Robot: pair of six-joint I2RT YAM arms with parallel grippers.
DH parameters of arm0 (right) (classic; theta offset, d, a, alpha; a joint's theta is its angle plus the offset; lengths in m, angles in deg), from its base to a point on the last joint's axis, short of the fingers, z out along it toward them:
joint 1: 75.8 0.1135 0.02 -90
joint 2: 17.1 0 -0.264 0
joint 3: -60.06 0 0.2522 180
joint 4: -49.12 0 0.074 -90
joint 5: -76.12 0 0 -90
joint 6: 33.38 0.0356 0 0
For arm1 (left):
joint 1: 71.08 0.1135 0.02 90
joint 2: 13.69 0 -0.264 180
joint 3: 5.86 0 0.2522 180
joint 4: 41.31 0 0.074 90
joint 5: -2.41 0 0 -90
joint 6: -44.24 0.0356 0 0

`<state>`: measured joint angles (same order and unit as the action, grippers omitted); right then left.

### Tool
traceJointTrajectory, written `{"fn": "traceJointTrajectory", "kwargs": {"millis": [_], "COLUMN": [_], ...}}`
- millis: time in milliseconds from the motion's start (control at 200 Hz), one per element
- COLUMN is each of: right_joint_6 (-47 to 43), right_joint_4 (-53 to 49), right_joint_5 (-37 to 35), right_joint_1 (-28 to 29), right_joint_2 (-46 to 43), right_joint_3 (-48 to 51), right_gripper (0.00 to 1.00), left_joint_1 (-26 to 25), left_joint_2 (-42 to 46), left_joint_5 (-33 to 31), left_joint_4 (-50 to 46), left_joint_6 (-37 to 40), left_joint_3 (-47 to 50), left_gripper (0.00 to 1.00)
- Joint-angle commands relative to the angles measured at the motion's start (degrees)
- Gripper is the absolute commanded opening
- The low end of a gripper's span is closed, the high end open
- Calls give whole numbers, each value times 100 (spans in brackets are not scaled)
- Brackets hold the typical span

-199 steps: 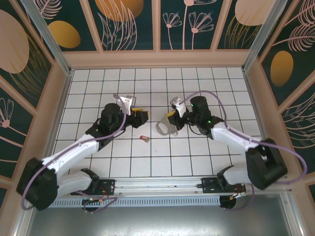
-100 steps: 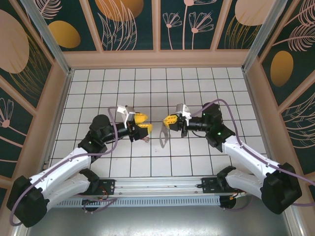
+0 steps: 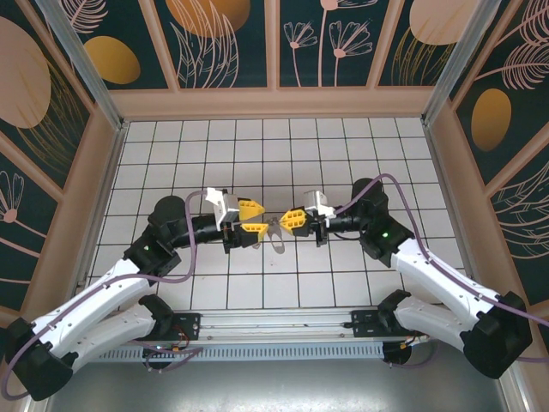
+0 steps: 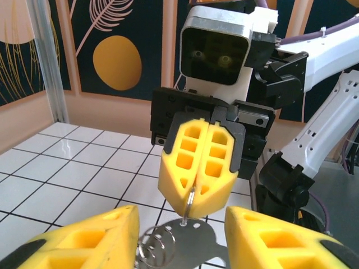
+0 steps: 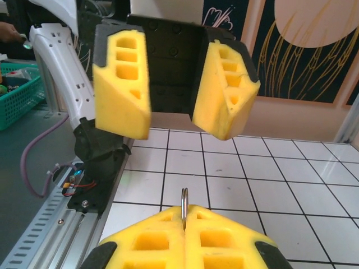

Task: Put the keys on the keyring

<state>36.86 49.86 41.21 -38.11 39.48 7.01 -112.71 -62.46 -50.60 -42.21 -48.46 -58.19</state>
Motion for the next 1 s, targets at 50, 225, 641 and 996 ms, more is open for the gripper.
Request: {"fn": "traceJointTrajectory", "kwargs": {"millis": [50, 225, 641, 996], "right_joint_6": [-255, -203, -203, -333], "right_joint_4": [-211, -81, -59, -195], "right_joint_5": [7, -3, -101, -440], "right_joint_1": [124, 159, 297, 471], "right_joint_2": [-113, -121, -72, 52], "right_joint_3": [-255, -233, -193, -275], "right_gripper": [0, 0, 0, 0], "left_joint_1": [-159, -352, -425, -429], "left_joint_2": [-145, -277, -507, -572], "left_joint_5": [-98, -267, -417, -402], "left_joint_4": [-897, -1331, -1497, -1427], "left_joint_6": [767, 1048, 1164, 1117], "left_joint_3": [-463, -643, -736, -731], "left_gripper": [38, 38, 33, 21]}}
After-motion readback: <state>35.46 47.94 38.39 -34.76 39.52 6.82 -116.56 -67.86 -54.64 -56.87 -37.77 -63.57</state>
